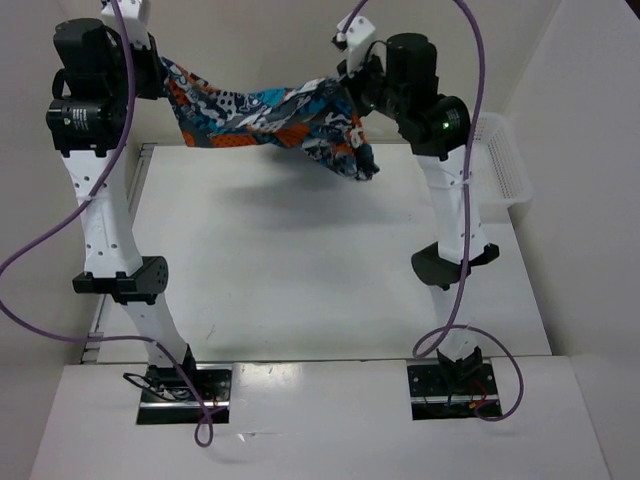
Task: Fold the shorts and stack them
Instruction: Flatten the shorts out
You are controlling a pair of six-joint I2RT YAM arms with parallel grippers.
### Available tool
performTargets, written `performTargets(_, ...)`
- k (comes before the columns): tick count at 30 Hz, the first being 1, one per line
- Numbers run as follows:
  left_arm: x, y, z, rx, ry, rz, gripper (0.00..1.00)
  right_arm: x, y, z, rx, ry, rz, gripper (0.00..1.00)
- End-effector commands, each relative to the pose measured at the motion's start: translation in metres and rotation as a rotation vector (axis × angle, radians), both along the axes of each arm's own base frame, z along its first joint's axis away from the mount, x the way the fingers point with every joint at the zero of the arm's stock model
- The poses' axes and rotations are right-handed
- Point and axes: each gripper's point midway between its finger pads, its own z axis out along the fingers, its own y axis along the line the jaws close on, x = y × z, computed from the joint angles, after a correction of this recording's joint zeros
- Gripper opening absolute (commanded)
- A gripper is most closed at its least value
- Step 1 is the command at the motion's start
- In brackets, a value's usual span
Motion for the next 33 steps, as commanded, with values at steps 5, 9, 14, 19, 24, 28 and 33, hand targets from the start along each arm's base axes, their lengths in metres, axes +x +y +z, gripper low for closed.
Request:
performTargets(5, -0.08, -0.034, 0.005, -0.011, 0.008, -0.138, 0.0, -0.143, 0.052, 0.018, 0.027, 0.119, 0.211, 0.0)
performTargets(9, -0.11, -0.035, -0.021, -0.016, 0.074, -0.14, 0.0, -0.16, 0.041, 0.017, -0.016, 0.128, 0.176, 0.0)
performTargets(14, -0.14, -0.031, -0.094, -0.021, 0.207, -0.113, 0.0, -0.192, 0.011, -0.082, -0.239, 0.376, 0.18, 0.0)
performTargets(19, -0.135, -0.024, -0.164, -0.017, 0.327, -0.073, 0.0, -0.211, -0.053, -0.133, -0.377, 0.189, 0.128, 0.0)
performTargets(24, -0.116, -0.012, -0.169, 0.009, 0.297, 0.0, 0.0, -0.167, -0.053, -0.132, -0.328, -0.018, 0.034, 0.0)
performTargets(28, -0.087, -0.003, -0.196, 0.024, 0.348, 0.049, 0.0, -0.106, -0.055, -0.143, -0.19, 0.025, -0.042, 0.0)
performTargets(33, -0.016, 0.007, -0.179, 0.038, 0.287, 0.103, 0.0, 0.003, -0.051, -0.138, 0.109, 0.074, -0.242, 0.0)
